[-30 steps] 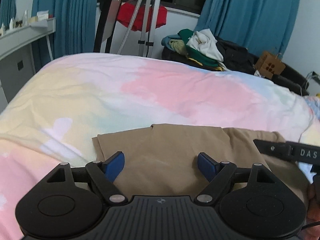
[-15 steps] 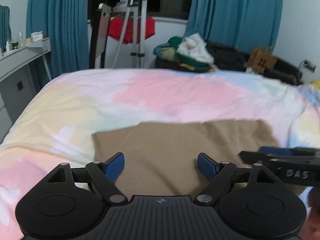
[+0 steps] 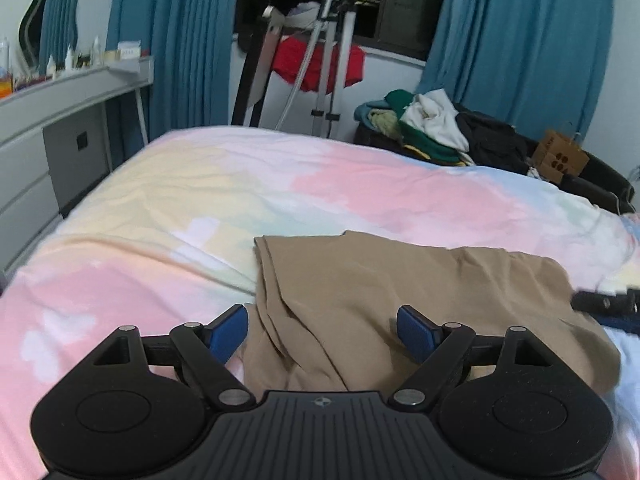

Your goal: Fold clothes

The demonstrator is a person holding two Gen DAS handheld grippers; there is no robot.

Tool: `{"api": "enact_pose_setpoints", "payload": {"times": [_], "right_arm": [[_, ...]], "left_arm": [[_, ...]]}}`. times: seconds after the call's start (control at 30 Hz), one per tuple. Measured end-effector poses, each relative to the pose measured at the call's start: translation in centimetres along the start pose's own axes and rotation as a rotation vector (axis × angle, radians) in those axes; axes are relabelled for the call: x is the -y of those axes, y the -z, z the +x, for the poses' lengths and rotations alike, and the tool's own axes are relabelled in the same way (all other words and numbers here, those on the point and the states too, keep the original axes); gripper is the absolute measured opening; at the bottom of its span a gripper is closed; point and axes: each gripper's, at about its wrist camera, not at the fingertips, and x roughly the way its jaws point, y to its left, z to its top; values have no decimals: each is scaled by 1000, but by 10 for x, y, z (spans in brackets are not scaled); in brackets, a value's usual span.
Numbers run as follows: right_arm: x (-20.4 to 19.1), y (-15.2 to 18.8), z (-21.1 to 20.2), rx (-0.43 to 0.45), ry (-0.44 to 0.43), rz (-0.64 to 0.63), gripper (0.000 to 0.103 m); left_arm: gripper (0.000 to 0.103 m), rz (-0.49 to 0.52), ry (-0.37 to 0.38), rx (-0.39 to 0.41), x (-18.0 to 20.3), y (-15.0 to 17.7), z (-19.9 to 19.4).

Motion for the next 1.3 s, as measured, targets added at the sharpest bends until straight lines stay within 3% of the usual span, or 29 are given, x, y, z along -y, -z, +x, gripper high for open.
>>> {"api": "enact_pose_setpoints", "payload": {"times": [0.13,0.3,0.53,0.67,0.77,0.9,1.0,1.17,1.3], "right_arm": [[-24,5,-10,16,-75,-67,61],[-35,16,2,-18,-58,-136,59],[-29,21,8,-55,-22,-157,57],[-18,18,5,-45,53,-132,58],[-6,16,5,-51,49,-68,58],[-2,13,2,-44,32,-23,58],[3,9,-2,-34,1,39,59],[21,1,-15,-18,-125,251,61],[25,-5,-23,-54,-225,404,61]], "left_arm": [[84,59,34,10,19,6,-12],[89,108,14,-2,27,16,0],[92,41,26,-33,8,23,5],[91,-45,26,-56,-4,23,-5],[91,-139,47,-89,-13,25,-18],[96,-328,159,-146,-26,33,-34],[96,-526,263,-188,-36,45,-19],[96,-873,443,-262,-52,65,13],[98,-1151,586,-319,-65,82,38]]}}
